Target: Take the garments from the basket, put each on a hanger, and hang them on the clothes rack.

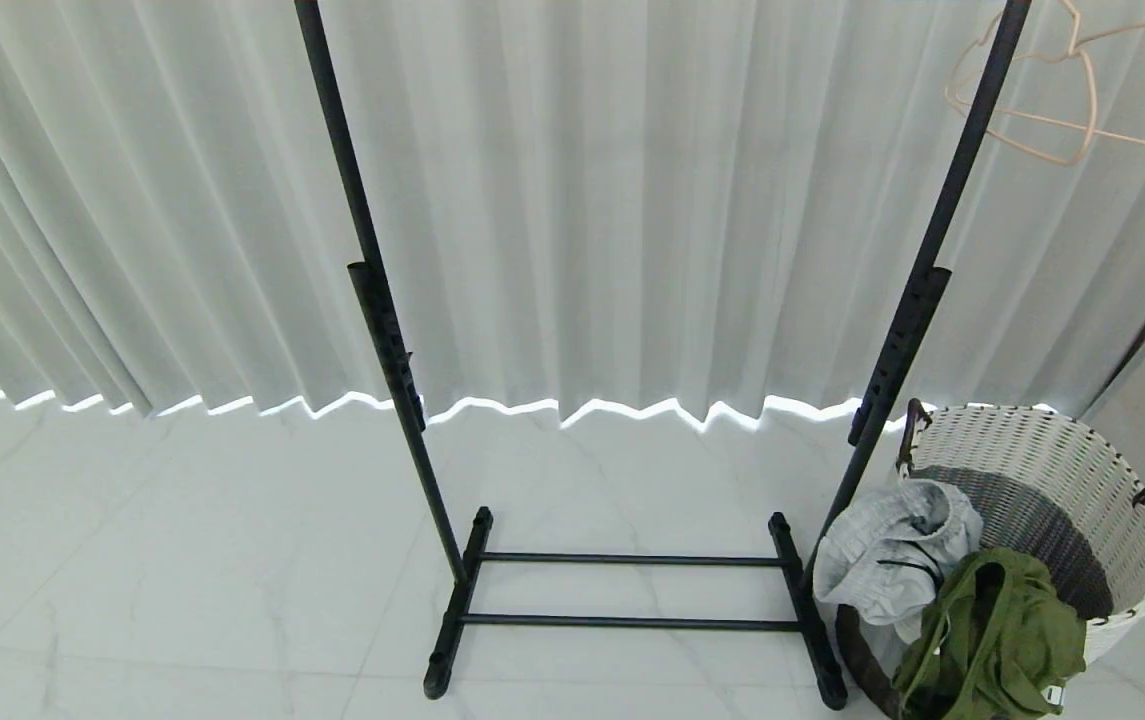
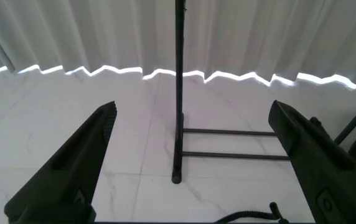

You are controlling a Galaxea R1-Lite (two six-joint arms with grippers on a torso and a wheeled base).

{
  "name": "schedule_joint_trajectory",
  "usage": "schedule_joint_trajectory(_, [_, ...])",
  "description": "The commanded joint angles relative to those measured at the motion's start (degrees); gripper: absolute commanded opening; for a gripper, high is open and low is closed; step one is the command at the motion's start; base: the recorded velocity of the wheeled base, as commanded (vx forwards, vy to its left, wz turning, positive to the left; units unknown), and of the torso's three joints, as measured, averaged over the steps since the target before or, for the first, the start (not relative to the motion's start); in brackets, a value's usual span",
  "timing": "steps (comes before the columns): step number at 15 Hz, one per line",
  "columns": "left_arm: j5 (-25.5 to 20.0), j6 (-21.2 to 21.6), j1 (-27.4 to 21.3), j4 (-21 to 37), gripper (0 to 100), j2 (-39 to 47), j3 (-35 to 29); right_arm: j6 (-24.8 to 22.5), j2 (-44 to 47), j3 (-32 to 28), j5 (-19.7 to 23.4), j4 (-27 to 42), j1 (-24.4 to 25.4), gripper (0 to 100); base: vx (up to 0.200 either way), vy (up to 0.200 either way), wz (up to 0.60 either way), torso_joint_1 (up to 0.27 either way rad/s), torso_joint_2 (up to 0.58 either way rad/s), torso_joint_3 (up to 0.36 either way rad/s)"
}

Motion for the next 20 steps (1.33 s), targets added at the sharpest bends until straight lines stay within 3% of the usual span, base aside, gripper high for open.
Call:
schedule_joint_trajectory(1, [0.0, 0.0, 0.0, 0.0, 100, 0.1, 0.0, -0.1, 0.0, 0.0, 0.0, 0.0, 0.1, 100, 0.0, -0.2, 0.0, 0.012, 0.0, 0.002])
schedule_joint_trajectory(7, [0.0, -0.1, 0.0, 0.0, 100, 0.0, 0.0, -0.1, 0.0, 0.0, 0.0, 0.0, 0.0, 100, 0.0, -0.2, 0.0, 0.004, 0.0, 0.003])
schedule_joint_trajectory(12, [0.0, -0.5, 0.0, 0.0, 100, 0.0, 0.0, -0.1, 0.0, 0.0, 0.0, 0.0, 0.0, 100, 0.0, 0.0, 0.0, 0.0, 0.0, 0.0])
schedule_joint_trajectory(20, [0.0, -0.1, 0.1, 0.0, 100, 0.0, 0.0, 0.2, 0.0, 0.0, 0.1, 0.0, 0.0, 100, 0.2, 0.0, 0.0, 0.001, 0.0, 0.004])
